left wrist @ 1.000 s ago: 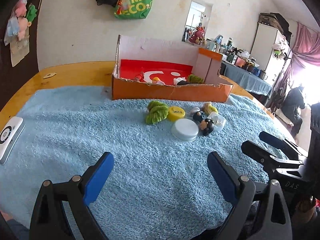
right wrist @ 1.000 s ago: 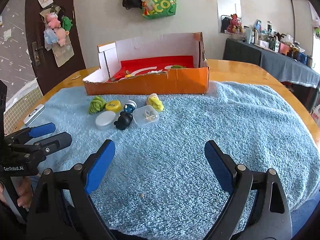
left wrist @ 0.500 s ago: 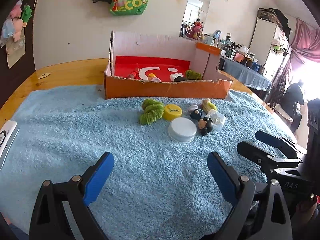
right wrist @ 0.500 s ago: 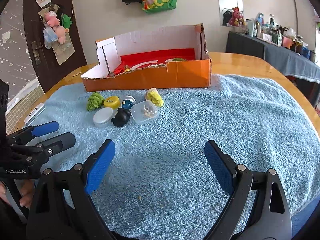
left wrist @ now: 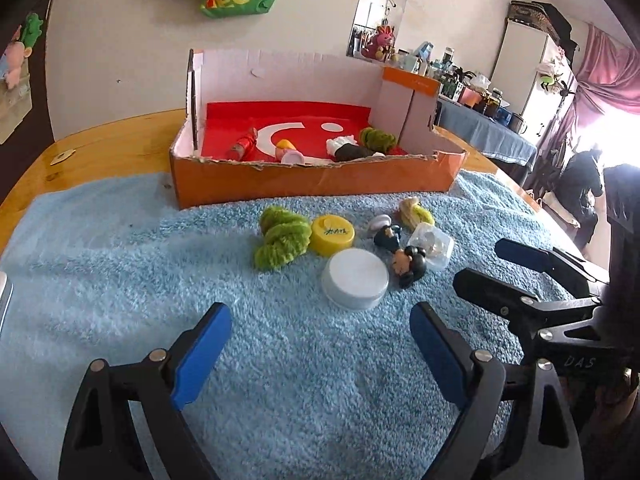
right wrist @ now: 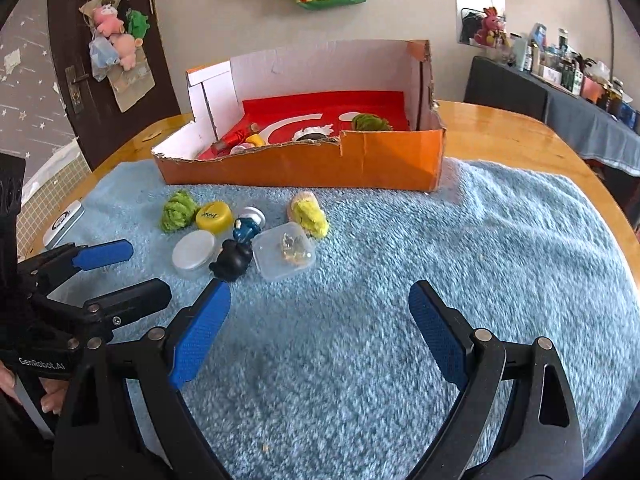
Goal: Organize objects
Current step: 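Move the left tool to the white round lid while the right tool approaches the clear plastic box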
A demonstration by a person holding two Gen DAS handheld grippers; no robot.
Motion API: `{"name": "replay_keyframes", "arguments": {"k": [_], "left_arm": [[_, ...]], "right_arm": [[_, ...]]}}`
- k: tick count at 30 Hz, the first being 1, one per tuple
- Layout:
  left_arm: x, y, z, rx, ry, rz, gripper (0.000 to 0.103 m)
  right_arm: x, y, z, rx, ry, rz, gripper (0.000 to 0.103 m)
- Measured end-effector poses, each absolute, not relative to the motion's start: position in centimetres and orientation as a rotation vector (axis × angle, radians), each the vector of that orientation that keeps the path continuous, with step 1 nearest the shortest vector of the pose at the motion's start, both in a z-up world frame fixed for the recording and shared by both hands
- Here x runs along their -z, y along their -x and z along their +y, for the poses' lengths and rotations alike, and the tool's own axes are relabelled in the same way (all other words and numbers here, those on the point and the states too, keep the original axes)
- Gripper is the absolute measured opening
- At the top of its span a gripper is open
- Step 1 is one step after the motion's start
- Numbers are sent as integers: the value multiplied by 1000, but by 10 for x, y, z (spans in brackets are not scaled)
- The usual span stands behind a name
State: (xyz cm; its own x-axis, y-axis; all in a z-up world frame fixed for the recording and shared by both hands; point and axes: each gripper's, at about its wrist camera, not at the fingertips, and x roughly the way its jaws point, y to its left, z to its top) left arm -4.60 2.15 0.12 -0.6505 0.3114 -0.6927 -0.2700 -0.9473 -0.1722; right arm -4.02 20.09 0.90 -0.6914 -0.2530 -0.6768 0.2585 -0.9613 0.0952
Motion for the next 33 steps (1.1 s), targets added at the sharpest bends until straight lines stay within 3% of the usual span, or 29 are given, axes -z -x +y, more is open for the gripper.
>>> {"name": "replay_keyframes", "arguments": {"k": [6, 16, 20, 28, 30, 33], "left_arm": [[-2, 58, 26, -2555, 1127, -48, 91], [-2, 69, 30, -2510, 1158, 18, 82], [-2, 71, 32, -2504, 1158, 42, 79], [-5, 71, 35, -2463, 1153, 46, 62], [-5, 70, 37, -2453, 1152, 54, 61], [-5, 70, 39, -2446, 1149, 57, 57]], "right_arm": [[-11, 53, 192, 2635, -1073, 104, 91], [-8, 68, 189, 2563, -1145, 199, 86], [-7, 72, 187, 2537, -1172, 258, 76], [-7, 71, 178, 2498, -1150, 300, 57], [-7, 70, 176, 2490, -1148, 305, 48], [-6, 69, 173, 2494, -1136, 322, 43]]}}
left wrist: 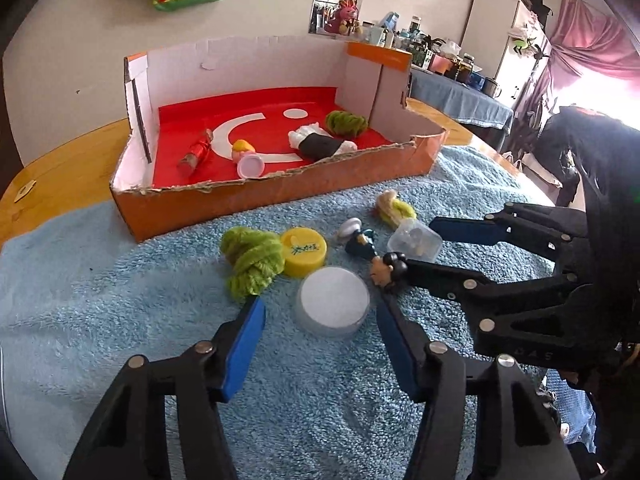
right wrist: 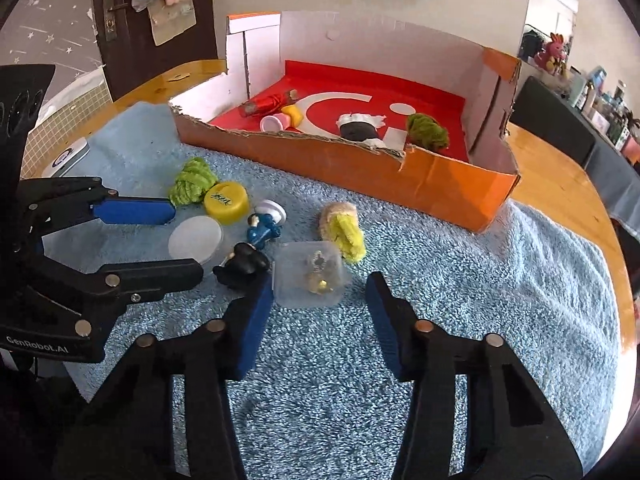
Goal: Organize objects
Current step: 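Move the left tool to the white round lid while the right tool approaches the clear plastic box, then close the left tool on the white lid while the right tool grasps the clear box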
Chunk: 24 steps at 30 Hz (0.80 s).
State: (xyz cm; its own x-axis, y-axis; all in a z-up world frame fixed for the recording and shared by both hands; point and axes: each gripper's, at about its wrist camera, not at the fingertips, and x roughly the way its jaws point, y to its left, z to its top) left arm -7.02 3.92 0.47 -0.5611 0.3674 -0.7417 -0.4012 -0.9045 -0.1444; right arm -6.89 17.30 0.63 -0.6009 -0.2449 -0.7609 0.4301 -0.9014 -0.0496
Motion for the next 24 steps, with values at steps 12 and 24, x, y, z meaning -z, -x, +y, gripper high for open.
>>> {"name": "replay_keyframes", "arguments": {"k": [12, 24], "left_arm": [[-5, 70, 42, -2444, 1138, 50, 40], [-23, 60, 32, -2489, 1068, 39, 40]], "right_arm": [[-8, 65, 176, 2500, -1110, 288, 38], [-24, 54, 181, 2534, -1059, 250, 38]]}}
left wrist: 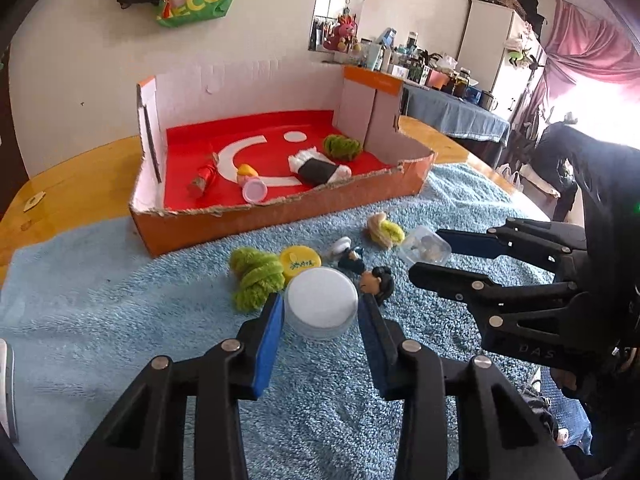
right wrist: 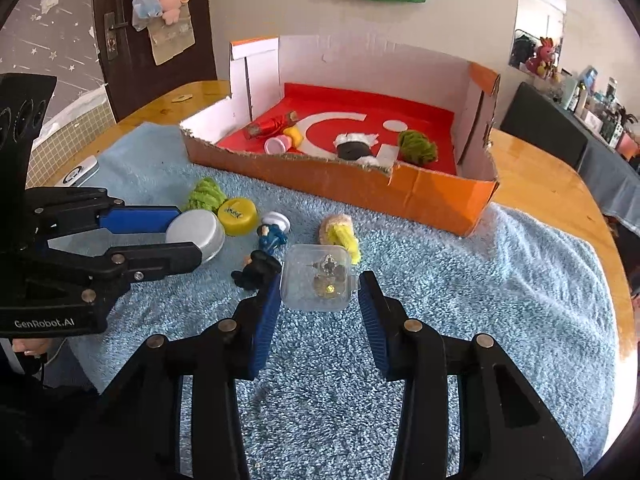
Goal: Organize objects
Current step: 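Close the left tool on the white lid while the right tool grasps the clear box, then lift and carry the white lid and clear box into the cardboard box with both tools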
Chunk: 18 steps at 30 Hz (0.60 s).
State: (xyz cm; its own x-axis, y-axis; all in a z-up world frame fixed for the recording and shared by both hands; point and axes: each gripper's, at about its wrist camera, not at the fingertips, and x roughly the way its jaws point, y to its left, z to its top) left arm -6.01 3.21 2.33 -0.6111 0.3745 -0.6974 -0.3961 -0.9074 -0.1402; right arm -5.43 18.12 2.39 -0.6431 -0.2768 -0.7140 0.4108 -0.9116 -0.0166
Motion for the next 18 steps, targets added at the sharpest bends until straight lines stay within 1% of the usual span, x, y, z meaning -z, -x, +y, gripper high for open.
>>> {"name": "replay_keyframes", "arguments": {"k": [7, 18], "left_arm": [[-32, 55, 27, -2514, 1043, 34, 40], [-35, 50, 26, -2517, 1027, 35, 40]], "right_arm": [[-32, 50, 181, 2552, -1032, 254, 38], [-27, 49, 181, 2546, -1054, 256, 38]]}}
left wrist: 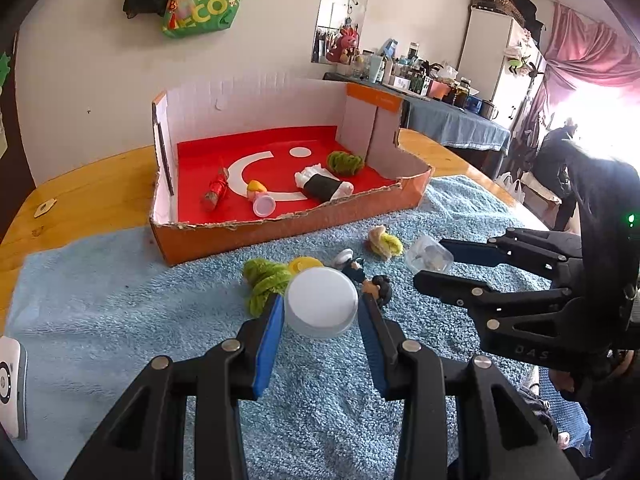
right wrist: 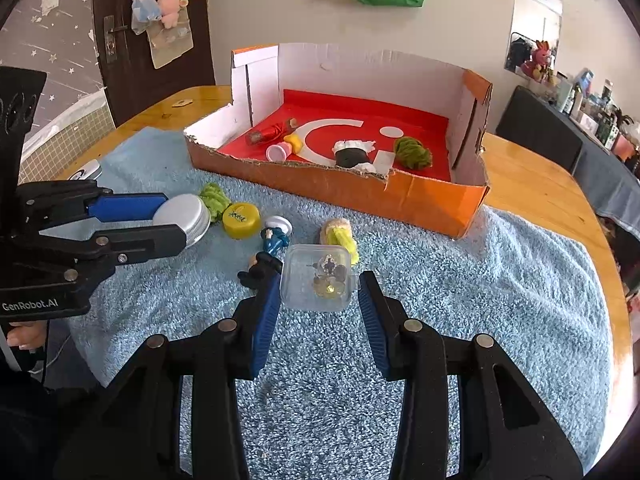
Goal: Organize objects
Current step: 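Lift and carry the white lid and clear box into the cardboard box with both tools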
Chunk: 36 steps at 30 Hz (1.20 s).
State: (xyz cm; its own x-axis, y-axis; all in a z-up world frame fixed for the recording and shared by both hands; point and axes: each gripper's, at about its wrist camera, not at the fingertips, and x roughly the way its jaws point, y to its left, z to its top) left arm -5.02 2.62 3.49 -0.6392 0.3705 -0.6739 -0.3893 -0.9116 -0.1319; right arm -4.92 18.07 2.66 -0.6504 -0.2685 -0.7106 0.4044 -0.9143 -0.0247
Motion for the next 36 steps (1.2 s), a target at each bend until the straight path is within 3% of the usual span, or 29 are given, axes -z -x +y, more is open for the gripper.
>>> {"name": "replay_keyframes", "arguments": {"k": [14, 28, 36], "left_arm": [[-44, 48, 23, -2530, 1003, 30, 40], [-77, 70, 8, -2616, 911, 63, 40], [-85, 108, 3, -2592, 1003, 126, 40]], "right_arm": [[-29, 50, 183, 2546, -1053, 247, 38], [-73, 69, 191, 2611, -939, 264, 38], [-92, 105, 200, 2631, -961, 283, 38]]}}
